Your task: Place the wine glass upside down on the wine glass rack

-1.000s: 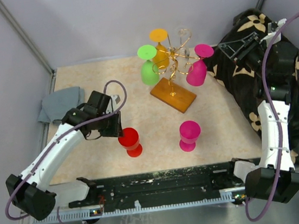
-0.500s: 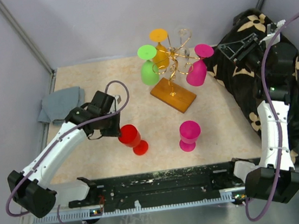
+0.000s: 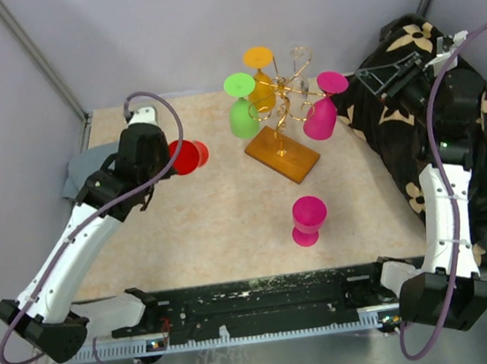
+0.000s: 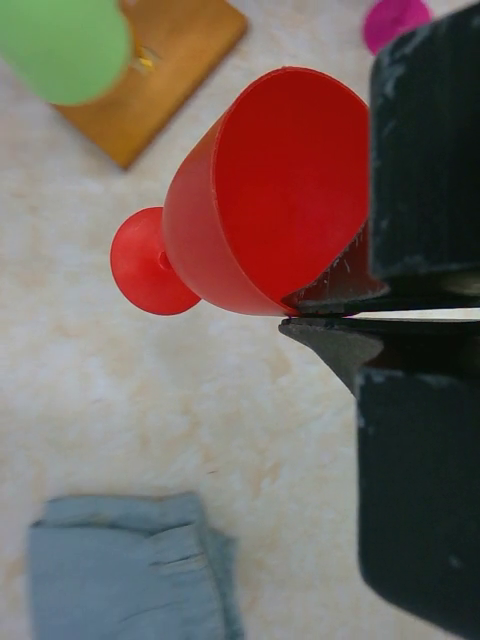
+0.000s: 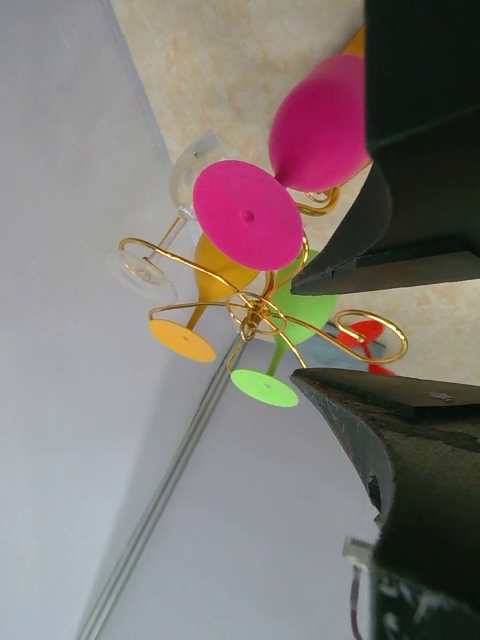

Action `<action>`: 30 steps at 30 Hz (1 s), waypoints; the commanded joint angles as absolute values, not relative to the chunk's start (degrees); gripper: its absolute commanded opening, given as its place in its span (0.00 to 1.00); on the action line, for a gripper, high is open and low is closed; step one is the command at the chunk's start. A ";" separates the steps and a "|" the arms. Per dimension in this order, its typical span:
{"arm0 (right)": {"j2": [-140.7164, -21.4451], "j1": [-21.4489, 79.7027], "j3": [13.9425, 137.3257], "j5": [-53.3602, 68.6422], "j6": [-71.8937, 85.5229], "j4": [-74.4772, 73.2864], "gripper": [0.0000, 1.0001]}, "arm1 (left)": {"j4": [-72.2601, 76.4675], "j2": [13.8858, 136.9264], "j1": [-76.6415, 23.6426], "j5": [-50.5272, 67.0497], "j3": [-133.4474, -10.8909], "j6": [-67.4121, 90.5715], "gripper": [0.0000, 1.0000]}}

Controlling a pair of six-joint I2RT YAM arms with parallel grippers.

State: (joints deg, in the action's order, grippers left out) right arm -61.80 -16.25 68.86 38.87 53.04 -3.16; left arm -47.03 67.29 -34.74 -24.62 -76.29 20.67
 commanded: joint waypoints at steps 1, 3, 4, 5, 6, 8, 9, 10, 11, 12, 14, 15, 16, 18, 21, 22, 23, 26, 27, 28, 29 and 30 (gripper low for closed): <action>-59.77 -15.73 69.29 39.77 53.86 0.51 0.35 | -35.21 69.56 -34.89 -34.46 -82.91 16.05 0.00; -59.73 -15.65 69.47 39.81 53.87 0.48 0.35 | -31.08 70.81 -34.95 -34.91 -85.49 14.32 0.00; -59.76 -15.56 69.59 39.89 53.94 0.52 0.35 | -29.10 71.36 -34.94 -34.97 -86.69 13.49 0.00; -59.72 -15.56 69.67 39.90 53.96 0.60 0.35 | -27.10 71.93 -34.98 -35.14 -87.95 12.65 0.00; -59.68 -15.56 69.69 39.97 54.04 0.69 0.35 | -24.73 72.32 -34.96 -35.03 -88.84 11.66 0.00; -59.69 -15.47 69.70 40.12 54.20 0.94 0.35 | -19.51 72.58 -34.96 -34.44 -90.16 9.50 0.00; -59.76 -15.39 69.70 40.20 54.22 1.03 0.35 | -16.30 72.43 -34.94 -33.45 -90.43 8.56 0.00; -59.71 -15.34 69.76 40.25 54.23 1.10 0.34 | -13.21 72.08 -34.98 -32.29 -90.50 7.69 0.00; -59.79 -15.25 69.78 40.32 54.22 1.21 0.34 | -10.07 71.67 -34.92 -31.32 -90.63 6.97 0.00; -59.81 -15.17 69.78 40.34 54.23 1.29 0.34 | -7.64 71.49 -34.97 -30.35 -91.07 6.65 0.00; -59.79 -15.03 69.79 40.42 54.21 1.48 0.34 | -4.29 71.65 -34.91 -28.03 -92.65 6.35 0.00; -59.89 -15.01 69.86 40.47 54.23 1.59 0.34 | -2.99 71.75 -34.96 -26.17 -93.44 6.25 0.00; -59.91 -15.06 69.94 40.56 54.15 1.78 0.33 | -1.65 71.87 -34.97 -24.30 -94.07 6.43 0.00; -60.02 -15.03 69.96 40.83 54.34 2.28 0.33 | -0.07 72.00 -34.90 -19.14 -95.36 7.50 0.00; -60.43 -14.85 69.96 41.51 54.86 3.58 0.33 | 1.87 71.88 -34.94 -9.58 -96.16 10.83 0.00; -60.51 -14.89 70.02 41.73 54.95 3.86 0.33 | 3.02 71.59 -34.90 -6.15 -95.82 12.31 0.00; -60.59 -14.81 70.04 41.79 54.93 4.13 0.33 | 4.44 71.28 -34.83 -2.68 -95.17 13.66 0.00; -60.79 -14.62 69.97 42.19 55.21 4.88 0.33 | 7.67 71.35 -34.57 6.93 -95.11 18.37 0.00; -60.85 -14.51 69.92 42.42 55.48 5.43 0.33 | 7.98 71.90 -34.21 10.67 -95.81 20.08 0.00; -60.98 -14.46 69.81 42.78 55.91 6.13 0.33 | 7.91 72.76 -33.82 14.54 -97.01 21.75 0.00; -61.11 -14.41 69.60 43.17 56.47 7.06 0.33 | 7.89 73.79 -33.34 18.29 -98.17 23.60 0.00; -61.22 -14.42 69.42 43.61 57.10 8.18 0.33 | 8.18 74.77 -32.78 22.24 -99.20 25.64 0.00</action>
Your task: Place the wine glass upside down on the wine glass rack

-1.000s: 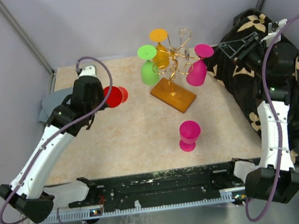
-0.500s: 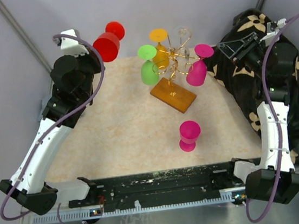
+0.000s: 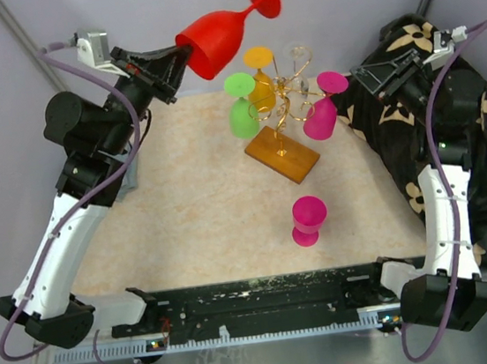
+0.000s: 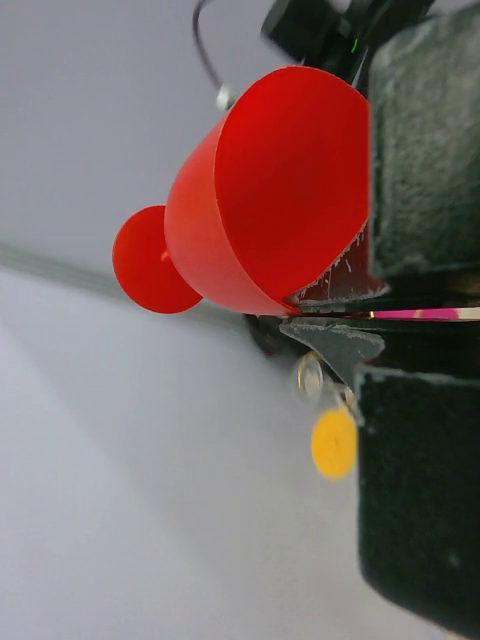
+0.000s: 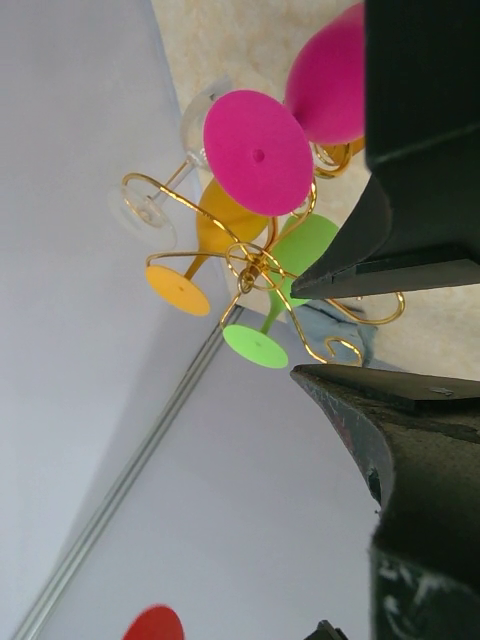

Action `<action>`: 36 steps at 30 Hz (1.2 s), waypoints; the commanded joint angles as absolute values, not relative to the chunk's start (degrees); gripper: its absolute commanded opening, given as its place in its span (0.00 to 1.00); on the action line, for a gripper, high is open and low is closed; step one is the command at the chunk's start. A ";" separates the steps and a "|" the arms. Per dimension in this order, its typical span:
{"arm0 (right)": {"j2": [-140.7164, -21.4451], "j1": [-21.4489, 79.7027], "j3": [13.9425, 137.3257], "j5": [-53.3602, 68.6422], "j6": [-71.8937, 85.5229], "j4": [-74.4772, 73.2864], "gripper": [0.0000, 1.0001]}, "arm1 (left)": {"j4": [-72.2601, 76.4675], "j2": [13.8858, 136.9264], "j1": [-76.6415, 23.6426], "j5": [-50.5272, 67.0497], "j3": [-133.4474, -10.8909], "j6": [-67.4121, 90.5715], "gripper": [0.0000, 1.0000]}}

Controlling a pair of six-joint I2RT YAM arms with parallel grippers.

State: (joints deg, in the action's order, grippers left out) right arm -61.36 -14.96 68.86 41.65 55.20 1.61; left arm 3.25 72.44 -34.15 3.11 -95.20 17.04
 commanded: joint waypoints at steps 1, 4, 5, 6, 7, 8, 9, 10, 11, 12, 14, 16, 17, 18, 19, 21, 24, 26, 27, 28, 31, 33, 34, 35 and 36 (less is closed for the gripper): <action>-61.28 -14.37 69.14 44.08 57.77 9.33 0.33 | 8.85 75.75 -31.96 26.88 -99.89 27.53 0.00; -61.60 -14.33 68.67 45.13 59.01 11.63 0.33 | 13.20 77.80 -29.39 35.28 -100.15 35.44 0.00; -61.59 -14.33 68.62 45.39 59.19 12.13 0.33 | 15.75 78.39 -27.93 38.40 -99.58 39.21 0.00; -61.64 -14.33 68.56 45.67 59.47 12.59 0.33 | 19.36 79.31 -26.23 41.49 -98.64 43.22 0.00; -61.76 -14.24 68.45 46.03 59.85 13.22 0.33 | 24.32 79.91 -24.26 44.28 -97.33 48.50 0.00; -61.85 -14.19 68.33 46.50 60.41 14.11 0.33 | 29.67 80.50 -22.38 46.90 -95.61 53.86 0.00; -62.00 -14.23 68.04 47.02 61.11 15.20 0.33 | 35.93 81.11 -20.60 48.59 -93.96 59.82 0.00; -62.20 -14.17 67.77 47.55 62.14 17.06 0.33 | 41.49 81.57 -19.19 49.77 -92.02 64.75 0.00; -62.33 -14.15 67.42 48.12 63.38 18.57 0.33 | 45.79 81.93 -17.95 50.52 -90.46 68.51 0.00; -62.57 -14.03 67.15 48.73 64.64 20.62 0.33 | 49.09 82.16 -17.09 51.06 -89.23 71.46 0.00; -63.46 -13.45 66.89 50.76 67.48 24.77 0.33 | 52.62 82.54 -16.05 52.58 -87.62 74.47 0.00; -64.71 -12.47 66.97 52.61 71.02 30.20 0.33 | 56.08 83.17 -15.45 54.06 -86.22 77.50 0.00; -65.54 -11.81 66.97 53.58 73.75 33.74 0.33 | 59.91 83.91 -15.24 54.81 -85.61 80.45 0.00; -66.44 -11.18 66.91 54.28 76.88 37.64 0.33 | 63.80 84.83 -14.99 55.41 -85.26 84.04 0.00; -67.31 -10.38 66.89 54.98 79.74 41.61 0.33 | 68.57 86.14 -14.87 55.84 -85.09 87.89 0.00; -69.27 -9.01 67.31 56.00 85.77 49.12 0.33 | 76.64 88.81 -14.70 56.40 -85.72 95.31 0.00; -71.23 -6.55 68.73 56.50 91.53 55.64 0.33 | 83.15 91.81 -14.68 57.28 -87.34 102.21 0.02; -72.31 -4.47 69.81 56.20 94.25 59.28 0.33 | 84.86 92.86 -14.68 58.10 -87.98 103.75 0.03; -72.98 -2.78 70.25 55.84 95.80 61.29 0.33 | 85.89 93.44 -14.66 58.18 -88.01 104.63 0.02; -73.75 -1.34 70.88 55.52 97.27 63.27 0.33 | 86.98 93.89 -14.65 58.00 -88.04 105.80 0.00; -76.30 2.40 72.83 54.25 101.35 68.97 0.33 | 91.72 95.90 -14.63 56.68 -88.55 110.64 0.00; -77.58 4.13 74.00 53.06 104.05 72.26 0.34 | 95.44 97.38 -14.66 55.35 -89.47 114.18 0.00; -78.26 4.99 74.47 52.40 105.28 73.82 0.34 | 96.89 97.99 -14.67 54.65 -90.07 115.57 0.00; -78.83 5.83 75.02 51.81 106.36 74.94 0.34 | 98.27 98.57 -14.68 54.11 -90.85 116.78 0.00; -79.43 6.67 75.54 51.22 107.45 76.79 0.34 | 98.80 98.95 -14.68 53.55 -91.36 117.61 0.00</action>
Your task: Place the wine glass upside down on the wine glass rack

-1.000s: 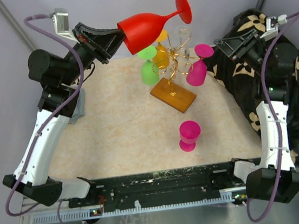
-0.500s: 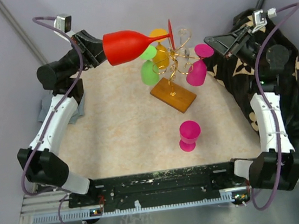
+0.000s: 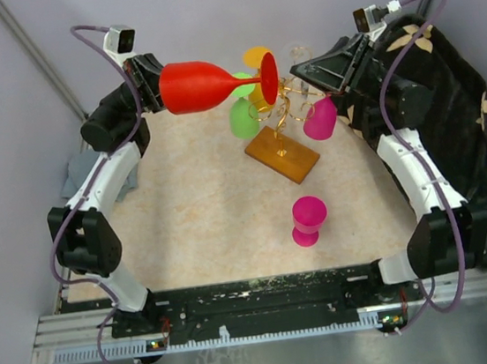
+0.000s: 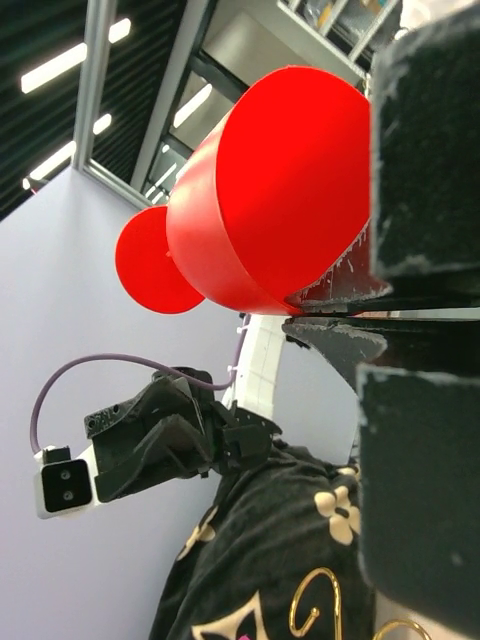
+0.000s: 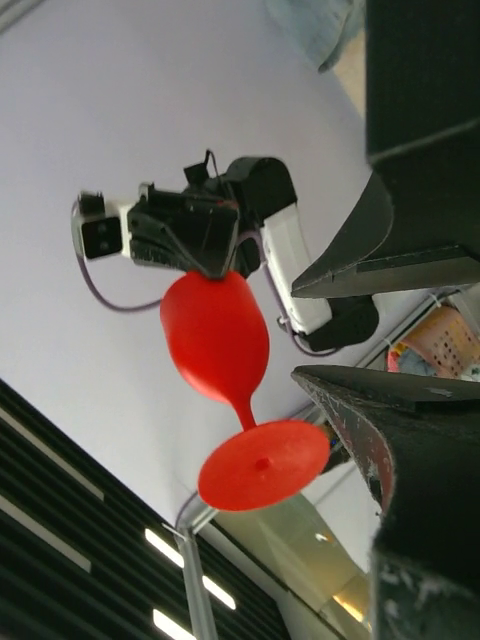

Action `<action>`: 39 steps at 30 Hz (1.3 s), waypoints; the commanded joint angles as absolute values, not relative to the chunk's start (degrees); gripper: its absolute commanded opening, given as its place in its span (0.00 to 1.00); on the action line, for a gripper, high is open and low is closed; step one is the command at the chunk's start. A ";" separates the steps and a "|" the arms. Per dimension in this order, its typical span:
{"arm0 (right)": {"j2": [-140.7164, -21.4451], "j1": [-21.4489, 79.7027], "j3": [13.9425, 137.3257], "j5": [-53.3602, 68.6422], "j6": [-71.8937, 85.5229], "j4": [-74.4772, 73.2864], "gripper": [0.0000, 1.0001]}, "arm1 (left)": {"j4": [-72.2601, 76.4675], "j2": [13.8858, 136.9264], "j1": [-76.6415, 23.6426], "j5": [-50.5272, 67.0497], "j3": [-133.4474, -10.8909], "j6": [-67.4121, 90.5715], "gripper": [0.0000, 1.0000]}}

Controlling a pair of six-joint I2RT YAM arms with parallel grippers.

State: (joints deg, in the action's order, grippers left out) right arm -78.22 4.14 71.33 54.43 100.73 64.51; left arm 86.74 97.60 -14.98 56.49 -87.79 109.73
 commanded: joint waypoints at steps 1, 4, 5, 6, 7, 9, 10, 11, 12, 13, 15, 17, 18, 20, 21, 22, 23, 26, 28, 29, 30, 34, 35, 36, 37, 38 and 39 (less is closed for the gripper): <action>-80.05 7.35 76.18 50.71 108.61 78.44 0.34 | 99.07 99.24 -14.68 53.28 -91.81 118.16 0.00; -81.91 9.52 77.64 48.81 112.29 83.04 0.35 | 100.03 99.93 -14.68 51.68 -92.25 119.46 0.00; -82.40 10.30 78.06 48.26 113.25 84.21 0.36 | 100.61 100.26 -14.67 51.01 -92.40 119.98 0.00; -82.84 11.10 78.46 47.85 113.70 84.82 0.36 | 101.39 100.66 -14.68 50.50 -92.62 120.82 0.00; -83.14 12.10 78.81 47.67 113.76 84.86 0.36 | 102.00 101.05 -14.68 50.13 -92.81 121.43 0.00; -83.27 13.42 79.33 47.72 112.71 83.93 0.36 | 102.07 101.20 -14.68 50.38 -92.89 121.63 0.00; -83.17 13.84 79.40 47.65 112.09 83.22 0.36 | 101.88 101.06 -14.72 50.43 -92.60 121.36 0.00; -83.06 14.18 79.55 47.55 111.68 82.67 0.36 | 101.61 100.71 -14.63 50.61 -92.30 120.97 0.00; -83.06 14.47 79.73 47.44 111.47 82.29 0.36 | 101.20 100.41 -14.69 50.87 -91.92 120.50 0.00; -83.12 14.88 79.92 47.26 111.49 82.27 0.36 | 100.89 100.19 -14.75 51.00 -91.43 120.16 0.00; -83.48 15.64 80.64 46.99 111.53 82.28 0.36 | 100.75 100.02 -14.73 51.41 -90.86 119.71 0.00; -84.00 16.49 81.55 47.00 111.30 81.82 0.37 | 100.53 99.81 -14.77 51.69 -90.20 119.43 0.00; -84.32 16.90 82.11 47.10 111.15 81.45 0.37 | 100.73 99.72 -14.75 51.54 -89.77 119.44 0.00; -84.77 17.57 83.07 47.11 110.88 80.85 0.37 | 101.16 99.67 -14.74 51.56 -89.23 119.51 0.00; -84.99 17.84 83.57 47.04 110.79 80.59 0.37 | 101.38 99.67 -14.76 51.51 -89.07 119.60 0.00; -85.18 18.03 84.15 46.98 110.70 80.32 0.37 | 101.42 99.59 -14.77 51.59 -88.67 119.53 0.00; -85.39 18.36 84.71 47.02 110.55 79.96 0.37 | 101.44 99.46 -14.77 51.61 -88.39 119.46 0.00; -85.99 19.17 86.39 47.34 109.82 78.53 0.37 | 102.00 99.32 -14.77 51.51 -87.87 119.53 0.00; -86.17 19.56 86.81 47.54 109.25 77.55 0.37 | 102.11 99.40 -14.76 51.46 -87.84 119.52 0.00; -86.25 19.78 86.98 47.59 109.06 77.29 0.37 | 102.14 99.40 -14.74 51.39 -87.92 119.49 0.00; -86.42 19.96 87.07 47.63 108.95 77.12 0.37 | 102.32 99.40 -14.76 51.29 -87.95 119.59 0.00; -86.95 20.62 87.48 47.37 108.57 76.70 0.36 | 102.57 99.57 -14.82 51.54 -88.27 119.77 0.00; -87.05 20.73 87.58 47.37 108.63 76.64 0.35 | 102.57 99.53 -14.82 51.52 -88.20 119.87 0.00; -87.09 20.82 87.64 47.30 108.51 76.46 0.30 | 102.57 99.57 -14.77 51.53 -88.04 119.84 0.00; -87.10 20.91 87.78 47.29 108.40 76.37 0.24 | 102.57 99.50 -14.81 51.54 -87.78 119.75 0.00; -87.18 20.99 87.93 47.29 108.25 76.07 0.16 | 102.57 99.42 -14.80 51.48 -87.54 119.72 0.00; -87.12 21.07 88.03 47.34 108.04 75.84 0.08 | 102.57 99.33 -14.85 51.48 -87.40 119.65 0.00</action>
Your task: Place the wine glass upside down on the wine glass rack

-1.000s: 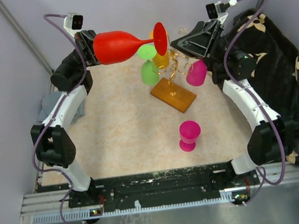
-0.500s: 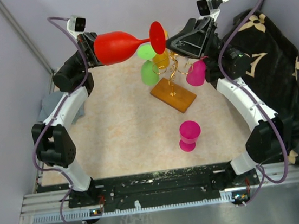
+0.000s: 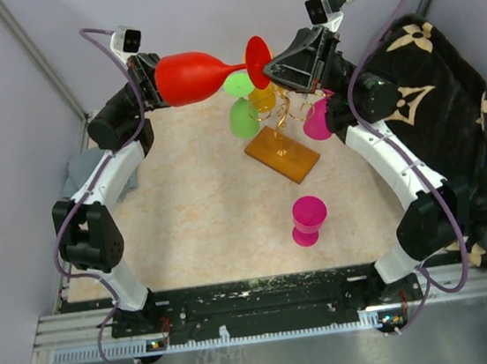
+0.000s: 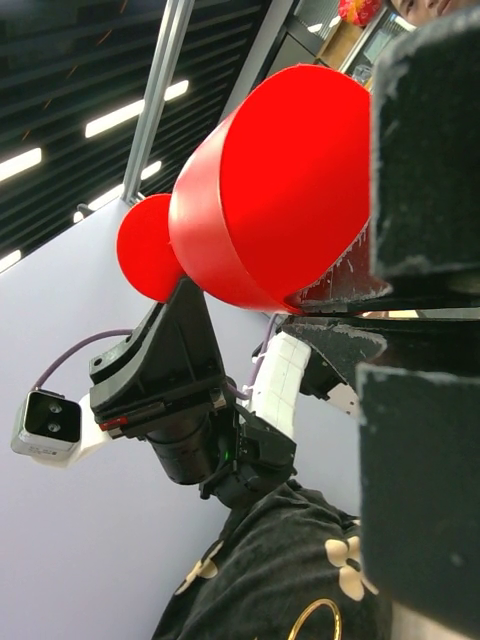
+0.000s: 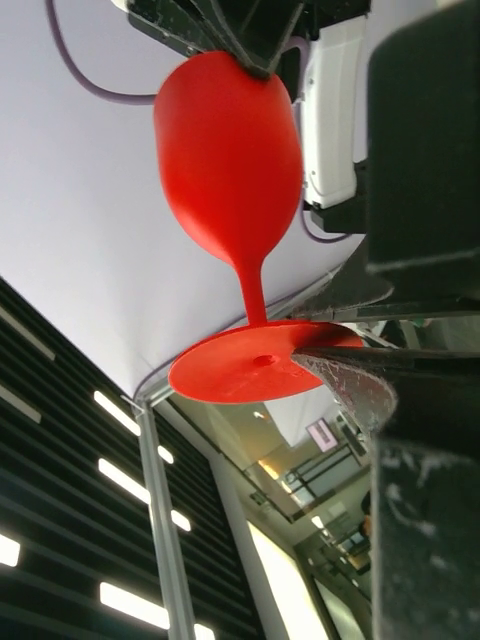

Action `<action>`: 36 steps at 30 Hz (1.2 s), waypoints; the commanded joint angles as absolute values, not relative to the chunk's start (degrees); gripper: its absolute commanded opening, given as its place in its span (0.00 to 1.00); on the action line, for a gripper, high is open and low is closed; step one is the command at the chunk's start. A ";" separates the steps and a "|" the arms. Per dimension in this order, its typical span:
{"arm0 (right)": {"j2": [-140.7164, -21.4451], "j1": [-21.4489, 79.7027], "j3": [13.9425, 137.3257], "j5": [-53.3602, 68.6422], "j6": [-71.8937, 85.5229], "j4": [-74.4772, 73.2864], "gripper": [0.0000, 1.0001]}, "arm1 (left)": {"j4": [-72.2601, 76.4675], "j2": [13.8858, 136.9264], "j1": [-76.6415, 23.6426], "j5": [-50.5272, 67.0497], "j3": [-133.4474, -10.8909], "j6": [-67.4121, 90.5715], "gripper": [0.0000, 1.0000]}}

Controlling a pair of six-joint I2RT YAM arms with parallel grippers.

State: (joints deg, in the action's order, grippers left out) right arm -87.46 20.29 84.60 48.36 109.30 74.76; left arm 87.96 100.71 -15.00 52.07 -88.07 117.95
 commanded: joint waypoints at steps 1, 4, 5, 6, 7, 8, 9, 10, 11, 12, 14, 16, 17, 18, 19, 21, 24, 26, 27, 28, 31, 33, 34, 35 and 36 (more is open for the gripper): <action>-87.04 21.09 88.01 47.37 107.83 75.77 0.01 | 102.65 99.34 -14.85 51.41 -87.28 119.70 0.00; -86.58 21.09 87.57 47.54 107.08 73.69 0.00 | 102.59 99.44 -14.78 51.05 -87.30 119.99 0.05; -86.49 21.09 87.54 47.53 106.99 73.66 0.00 | 102.57 99.49 -14.77 51.17 -87.44 120.04 0.08; -86.42 21.09 87.56 47.50 106.97 73.69 0.00 | 102.52 99.49 -14.77 51.21 -87.52 119.99 0.13; -86.33 21.09 87.57 47.47 106.96 73.70 0.00 | 102.49 99.48 -14.72 51.29 -87.48 119.96 0.21; -86.24 21.09 87.68 47.46 107.04 73.77 0.00 | 102.44 99.47 -14.64 51.44 -87.43 119.97 0.30; -86.16 21.09 87.87 47.54 107.03 73.67 0.00 | 102.51 99.49 -14.43 51.42 -87.45 119.89 0.38; -86.09 21.09 88.16 47.61 106.97 73.59 0.00 | 102.56 99.43 -14.15 51.35 -87.23 119.86 0.43; -86.01 21.09 88.46 47.70 106.96 73.46 0.00 | 102.57 99.29 -13.78 51.45 -87.00 119.73 0.46; -85.90 21.05 88.64 47.74 106.92 73.25 0.00 | 102.57 99.05 -13.27 51.54 -86.68 119.70 0.48; -85.51 20.96 89.25 48.10 106.59 72.57 0.00 | 102.58 98.53 -12.13 51.74 -85.98 119.68 0.49; -85.04 20.73 89.59 48.33 106.14 71.58 0.00 | 102.57 97.74 -10.67 52.06 -85.20 119.70 0.49; -84.73 20.48 89.67 48.45 105.79 71.10 0.00 | 102.57 97.45 -10.02 52.12 -84.74 119.75 0.50; -84.40 20.17 89.73 48.69 105.43 70.42 0.00 | 102.57 97.13 -9.27 52.21 -84.23 119.78 0.50; -83.99 19.79 89.59 48.88 105.10 69.68 0.00 | 102.57 96.79 -8.50 52.39 -83.80 119.86 0.51; -83.01 18.77 88.89 49.20 104.84 68.40 0.00 | 102.57 96.22 -6.96 52.97 -82.89 120.02 0.51; -81.06 17.30 87.13 49.94 104.87 67.05 0.00 | 102.59 95.08 -4.89 54.02 -81.56 120.00 0.51; -79.09 16.18 85.20 50.54 104.07 65.52 0.00 | 102.59 94.32 -4.07 54.42 -80.16 119.62 0.51; -77.96 15.67 84.32 51.06 103.22 64.24 0.00 | 102.64 94.00 -3.76 54.62 -79.67 119.54 0.51; -76.38 15.12 83.61 51.79 102.14 62.56 0.00 | 102.58 93.82 -3.50 54.83 -79.23 119.46 0.51; -72.72 13.49 81.66 54.09 98.32 55.81 0.00 | 102.59 93.48 -3.24 55.37 -78.44 119.19 0.51; -70.51 12.62 80.66 55.45 96.67 51.99 0.00 | 102.57 93.43 -3.20 55.77 -78.16 119.09 0.51; -69.47 12.25 80.01 55.94 95.82 50.13 0.00 | 102.57 93.47 -3.21 55.82 -78.02 119.08 0.51; -68.28 11.70 79.47 56.39 94.57 47.65 0.00 | 102.57 93.37 -3.21 55.81 -77.86 119.00 0.51; -66.97 11.28 79.25 56.83 92.83 44.84 0.00 | 102.57 93.34 -3.17 55.81 -77.57 118.88 0.50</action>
